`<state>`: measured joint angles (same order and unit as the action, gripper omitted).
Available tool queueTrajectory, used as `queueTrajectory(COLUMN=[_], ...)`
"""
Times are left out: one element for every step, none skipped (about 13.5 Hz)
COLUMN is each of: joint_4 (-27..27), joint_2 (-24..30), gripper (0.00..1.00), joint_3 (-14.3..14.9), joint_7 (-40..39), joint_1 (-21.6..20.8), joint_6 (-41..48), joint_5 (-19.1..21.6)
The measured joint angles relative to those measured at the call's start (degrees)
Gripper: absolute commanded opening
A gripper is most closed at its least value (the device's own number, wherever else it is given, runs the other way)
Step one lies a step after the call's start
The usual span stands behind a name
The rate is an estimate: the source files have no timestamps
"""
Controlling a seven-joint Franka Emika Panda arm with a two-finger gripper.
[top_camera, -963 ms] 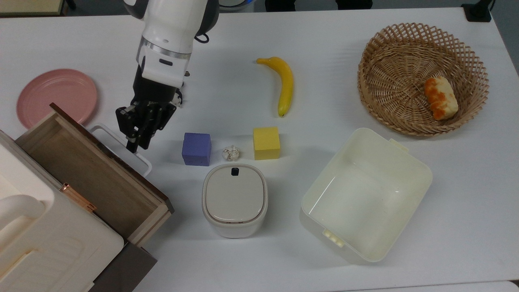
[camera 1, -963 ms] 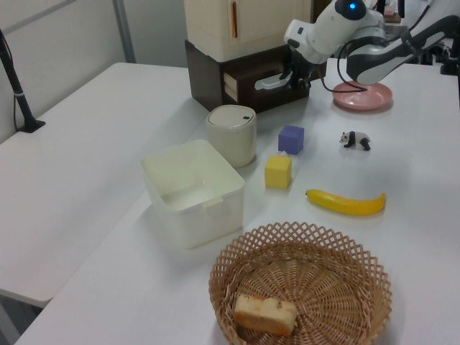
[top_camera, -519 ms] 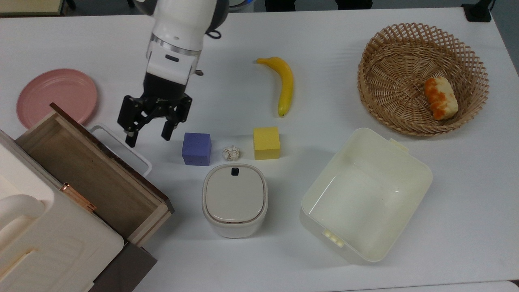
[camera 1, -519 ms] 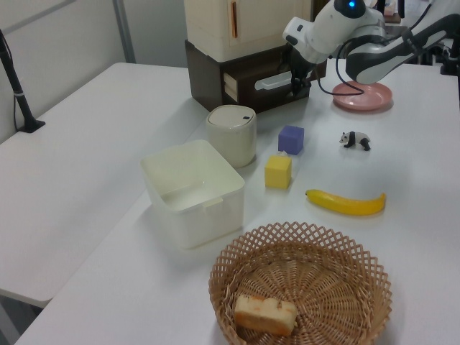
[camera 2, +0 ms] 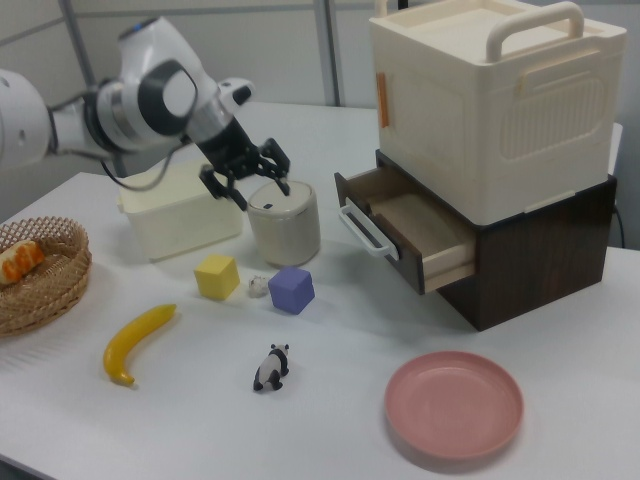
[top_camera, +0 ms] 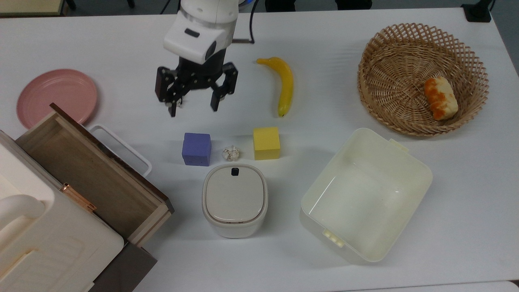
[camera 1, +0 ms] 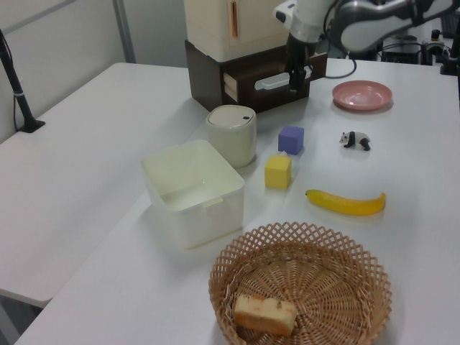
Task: Open the drawer
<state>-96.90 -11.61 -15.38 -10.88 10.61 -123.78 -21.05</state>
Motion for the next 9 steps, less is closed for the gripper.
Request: queueTrajectory(joint_4=[2.15, 3.79, 4.69, 5.33, 5.64, 6.01, 6.24, 6.28, 6.29], joint_2=[0.51, 1.18, 1.92, 2.99, 4.04, 5.11, 6.14, 6.83, 7.55], gripper=[1.0, 1.0, 1.0, 1.0, 1.0, 1.0, 1.0, 1.0, 1.0], joint_3=[-0.12, -0.14, -0.14, -0.14, -0.14, -0.14, -0.04, 0.14, 0.45], joint_7=[0.0, 0.05, 0.09, 0.1, 0.1, 0.79, 2.69, 4.29, 6.03], joint_1=[-0.58, -1.04, -1.2, -1.21, -1.21, -1.19, -1.16, -1.15, -1.16], joint_6=[4.52, 8.49, 11.21, 14.16, 16.57, 19.11, 21.3, 22.68, 24.14], joint_5=[2.47, 4.61, 6.31, 8.06, 9.28, 11.24, 13.81, 14.92, 15.63])
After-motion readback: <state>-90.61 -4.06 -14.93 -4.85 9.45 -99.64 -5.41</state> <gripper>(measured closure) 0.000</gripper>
